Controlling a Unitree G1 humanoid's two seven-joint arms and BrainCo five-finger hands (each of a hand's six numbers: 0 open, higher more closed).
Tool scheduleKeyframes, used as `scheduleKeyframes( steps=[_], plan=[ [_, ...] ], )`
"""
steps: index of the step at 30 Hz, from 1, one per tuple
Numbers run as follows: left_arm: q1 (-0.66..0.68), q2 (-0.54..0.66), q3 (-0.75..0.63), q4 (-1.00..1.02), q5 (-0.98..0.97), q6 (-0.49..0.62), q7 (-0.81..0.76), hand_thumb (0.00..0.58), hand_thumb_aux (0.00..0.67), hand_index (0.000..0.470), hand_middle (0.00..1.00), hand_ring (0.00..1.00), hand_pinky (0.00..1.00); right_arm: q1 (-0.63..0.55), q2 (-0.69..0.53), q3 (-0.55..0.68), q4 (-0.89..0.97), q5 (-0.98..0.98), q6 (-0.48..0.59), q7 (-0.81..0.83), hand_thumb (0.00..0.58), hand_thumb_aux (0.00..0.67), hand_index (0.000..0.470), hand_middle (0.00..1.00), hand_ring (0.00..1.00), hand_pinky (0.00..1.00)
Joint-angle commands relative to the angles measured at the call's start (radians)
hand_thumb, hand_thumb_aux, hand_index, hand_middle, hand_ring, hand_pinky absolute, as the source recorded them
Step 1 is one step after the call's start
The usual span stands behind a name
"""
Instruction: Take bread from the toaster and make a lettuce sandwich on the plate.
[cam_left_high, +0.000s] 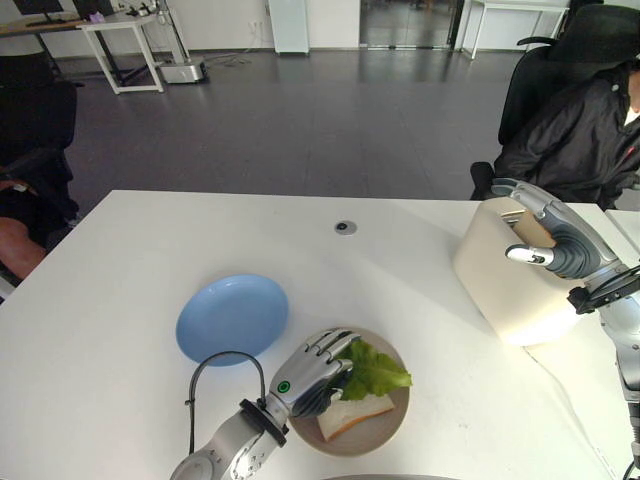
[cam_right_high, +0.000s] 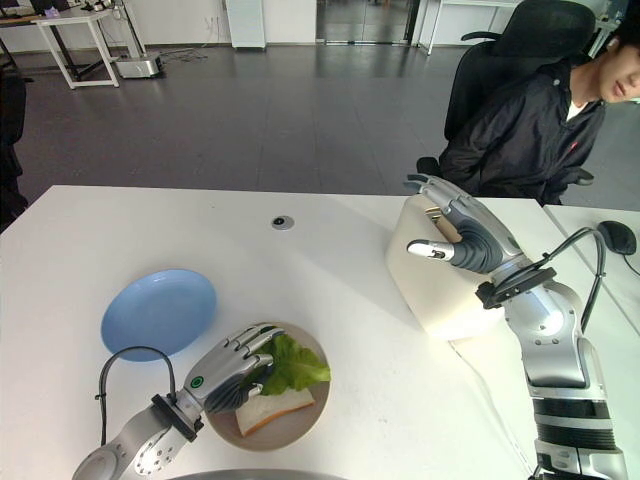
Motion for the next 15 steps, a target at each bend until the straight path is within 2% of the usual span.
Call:
scheduleKeyframes(
  steps=[1, 15],
  plan=[
    [0.012, 0.016, 0.014, -0.022, -0.052, -0.022, -0.001, 0.580, 0.670, 0.470, 0.00, 0.00, 0.00, -0.005, 0.006, 0.012, -0.003, 0.005, 0.005, 0.006, 0.000, 0.000, 0.000, 0.00, 0.00, 0.00],
    [0.187, 0.129, 0.165, -0.146, -0.182, -0.114, -0.036, 0.580, 0.670, 0.470, 0.00, 0.00, 0.00, -0.009, 0.001, 0.016, 0.011, -0.003, 0.004, -0.002, 0.000, 0.000, 0.000, 0.00, 0.00, 0.00]
  ],
)
